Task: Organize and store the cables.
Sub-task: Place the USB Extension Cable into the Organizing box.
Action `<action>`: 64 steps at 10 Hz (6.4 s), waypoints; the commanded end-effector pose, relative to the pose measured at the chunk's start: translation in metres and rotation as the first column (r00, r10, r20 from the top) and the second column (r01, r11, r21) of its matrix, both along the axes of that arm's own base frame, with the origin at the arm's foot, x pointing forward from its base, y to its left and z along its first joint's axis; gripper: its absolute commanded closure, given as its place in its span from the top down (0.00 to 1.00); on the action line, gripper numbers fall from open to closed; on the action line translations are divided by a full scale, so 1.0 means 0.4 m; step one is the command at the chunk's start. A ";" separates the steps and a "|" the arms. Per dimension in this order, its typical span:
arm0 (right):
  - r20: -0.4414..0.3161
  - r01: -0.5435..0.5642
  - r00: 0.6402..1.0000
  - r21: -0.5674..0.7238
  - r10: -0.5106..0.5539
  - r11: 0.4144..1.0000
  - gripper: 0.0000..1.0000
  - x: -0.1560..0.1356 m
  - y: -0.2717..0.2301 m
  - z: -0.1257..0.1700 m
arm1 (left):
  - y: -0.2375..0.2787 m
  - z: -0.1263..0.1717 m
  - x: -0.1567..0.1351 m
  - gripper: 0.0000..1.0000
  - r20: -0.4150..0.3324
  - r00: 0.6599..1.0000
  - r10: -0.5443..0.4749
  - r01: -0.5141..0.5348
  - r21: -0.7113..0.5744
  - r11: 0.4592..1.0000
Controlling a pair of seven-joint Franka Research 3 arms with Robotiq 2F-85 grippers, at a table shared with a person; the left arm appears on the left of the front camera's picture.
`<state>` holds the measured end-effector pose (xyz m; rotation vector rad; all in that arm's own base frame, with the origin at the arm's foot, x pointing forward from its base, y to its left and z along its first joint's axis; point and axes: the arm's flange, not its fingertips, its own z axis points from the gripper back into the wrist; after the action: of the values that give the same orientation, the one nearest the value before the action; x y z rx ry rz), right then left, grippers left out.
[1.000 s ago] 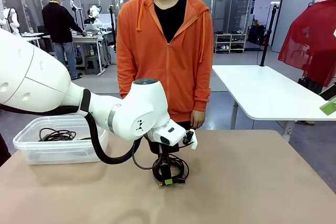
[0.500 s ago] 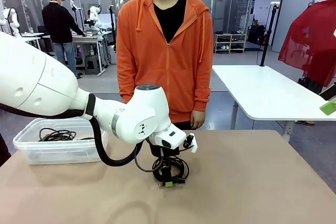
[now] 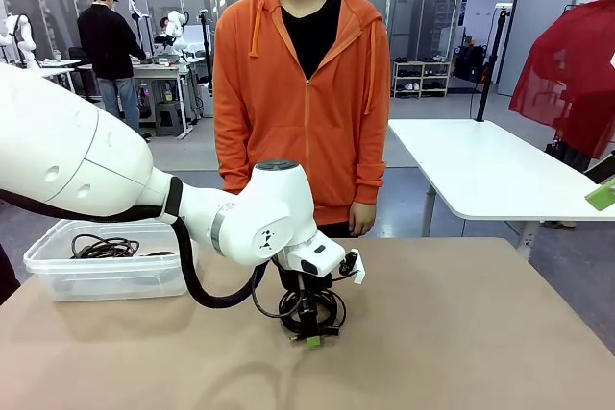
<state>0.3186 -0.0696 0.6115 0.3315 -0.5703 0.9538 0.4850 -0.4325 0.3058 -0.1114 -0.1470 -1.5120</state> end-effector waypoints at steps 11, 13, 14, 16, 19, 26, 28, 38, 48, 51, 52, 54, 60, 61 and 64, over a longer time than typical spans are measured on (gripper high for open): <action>0.000 0.004 1.000 0.005 -0.004 1.000 1.00 -0.003 0.001 0.003 | -0.038 0.190 -0.044 0.08 -0.008 0.996 -0.089 0.089 0.059 0.994; 0.000 0.004 1.000 0.005 -0.004 1.000 1.00 -0.003 0.001 0.003 | -0.050 0.347 -0.078 0.08 -0.030 0.990 -0.140 0.142 0.067 0.988; 0.000 0.004 1.000 0.005 -0.004 1.000 1.00 -0.003 0.001 0.003 | -0.051 0.406 -0.093 0.08 -0.040 0.990 -0.135 0.138 0.088 0.986; 0.000 0.004 1.000 0.005 -0.004 1.000 1.00 -0.003 0.001 0.003 | -0.050 0.496 -0.113 0.08 -0.029 0.989 -0.146 0.148 0.055 0.988; 0.000 0.004 1.000 0.005 -0.004 1.000 1.00 -0.003 0.001 0.003 | -0.050 0.576 -0.141 0.08 0.068 0.985 -0.159 0.155 0.053 0.986; 0.000 0.004 1.000 0.005 -0.004 1.000 1.00 -0.003 0.001 0.003 | 0.356 0.702 -0.130 0.08 0.102 0.993 0.058 -0.055 -0.030 0.998; 0.000 0.004 1.000 0.005 -0.004 1.000 1.00 -0.003 0.001 0.003 | 0.469 0.711 -0.102 0.08 0.092 0.971 0.220 -0.210 -0.111 0.971; 0.000 0.004 1.000 0.005 -0.004 1.000 1.00 -0.003 0.001 0.003 | 0.701 0.694 0.031 0.08 0.049 0.890 0.453 -0.436 -0.197 0.878; 0.000 0.004 1.000 0.005 -0.004 1.000 1.00 -0.003 0.001 0.003 | 0.772 0.626 0.145 0.14 -0.017 0.908 0.420 -0.417 -0.158 0.895; 0.000 0.004 1.000 0.005 -0.004 1.000 1.00 -0.003 0.001 0.003 | 0.807 0.568 0.204 0.14 -0.065 0.885 0.461 -0.466 -0.165 0.870; 0.000 0.004 1.000 0.005 -0.004 1.000 1.00 -0.003 0.001 0.003 | 0.812 0.543 0.227 0.14 -0.058 0.881 0.470 -0.472 -0.169 0.865; 0.000 0.004 1.000 0.005 -0.004 1.000 1.00 -0.003 0.001 0.003 | 0.824 0.498 0.270 0.14 -0.099 0.859 0.503 -0.512 -0.147 0.846; 0.000 0.004 1.000 0.005 -0.004 1.000 1.00 -0.003 0.001 0.003 | 0.830 0.362 0.387 0.14 -0.129 0.819 0.558 -0.572 -0.112 0.813; 0.000 0.004 1.000 0.005 -0.004 1.000 1.00 -0.003 0.001 0.003 | 0.830 0.342 0.395 0.14 -0.135 0.809 0.572 -0.585 -0.090 0.806; 0.000 0.004 1.000 0.005 -0.004 1.000 1.00 -0.003 0.001 0.003 | 0.838 0.292 0.417 0.14 -0.148 0.787 0.599 -0.613 -0.067 0.787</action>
<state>0.3186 -0.0698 0.6115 0.3313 -0.5704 0.9531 0.6426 -0.0965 0.4214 -0.2366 -0.1524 -0.8582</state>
